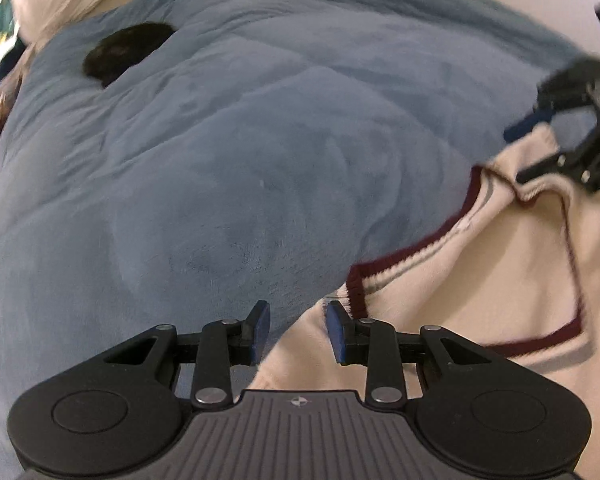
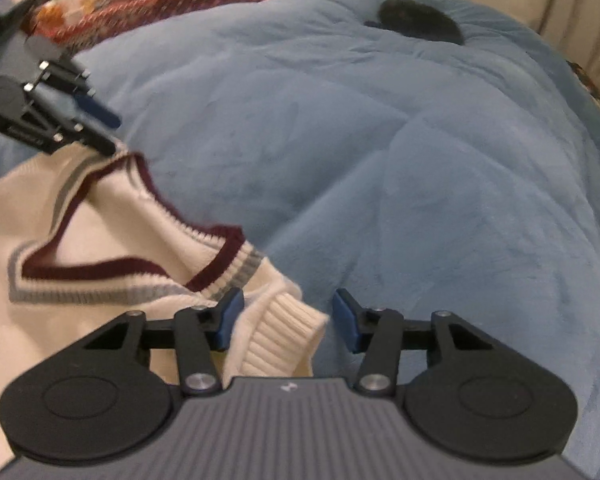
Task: Fold clothes
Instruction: 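Grasp the shoulder seams beside the V-neck with both grippers and lift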
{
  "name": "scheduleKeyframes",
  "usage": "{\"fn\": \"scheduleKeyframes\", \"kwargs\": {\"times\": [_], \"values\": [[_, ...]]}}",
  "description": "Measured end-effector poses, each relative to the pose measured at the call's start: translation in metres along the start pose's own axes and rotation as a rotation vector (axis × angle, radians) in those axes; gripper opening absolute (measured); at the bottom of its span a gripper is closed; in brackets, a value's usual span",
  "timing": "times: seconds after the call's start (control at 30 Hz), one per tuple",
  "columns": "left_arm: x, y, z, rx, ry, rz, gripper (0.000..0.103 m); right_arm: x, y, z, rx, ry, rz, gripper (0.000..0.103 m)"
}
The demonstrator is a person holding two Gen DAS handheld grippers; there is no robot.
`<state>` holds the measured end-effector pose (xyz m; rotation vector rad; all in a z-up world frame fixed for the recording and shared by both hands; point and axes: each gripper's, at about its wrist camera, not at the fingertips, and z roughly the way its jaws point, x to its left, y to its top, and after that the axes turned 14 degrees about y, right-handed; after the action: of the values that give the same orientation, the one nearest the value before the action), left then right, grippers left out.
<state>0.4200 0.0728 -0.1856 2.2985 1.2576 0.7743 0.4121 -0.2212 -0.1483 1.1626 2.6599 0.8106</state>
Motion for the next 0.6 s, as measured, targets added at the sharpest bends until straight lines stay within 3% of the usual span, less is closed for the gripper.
{"fn": "scheduleKeyframes", "kwargs": {"times": [0.13,0.2,0.27,0.37,0.47,0.6], "values": [[0.001,-0.006,0.014,0.006,-0.025,0.003,0.031,0.004,-0.002,0.005,0.017,-0.008,-0.029,0.052],[-0.001,-0.01,0.02,0.012,-0.033,0.025,0.033,0.007,-0.001,0.007,0.033,-0.002,-0.041,0.046],[-0.006,-0.014,0.021,0.012,-0.028,0.049,0.034,0.012,-0.001,0.01,0.05,0.008,-0.052,0.026],[-0.009,-0.016,0.019,0.02,-0.025,0.046,0.033,0.025,-0.003,0.013,0.073,-0.009,-0.091,0.016],[-0.013,-0.016,0.017,0.037,-0.041,0.041,0.012,0.032,-0.005,0.011,0.054,-0.038,-0.089,0.014],[-0.023,-0.017,0.005,-0.017,0.03,0.055,0.008,0.035,-0.008,0.0,0.01,-0.067,-0.06,0.012]]}}
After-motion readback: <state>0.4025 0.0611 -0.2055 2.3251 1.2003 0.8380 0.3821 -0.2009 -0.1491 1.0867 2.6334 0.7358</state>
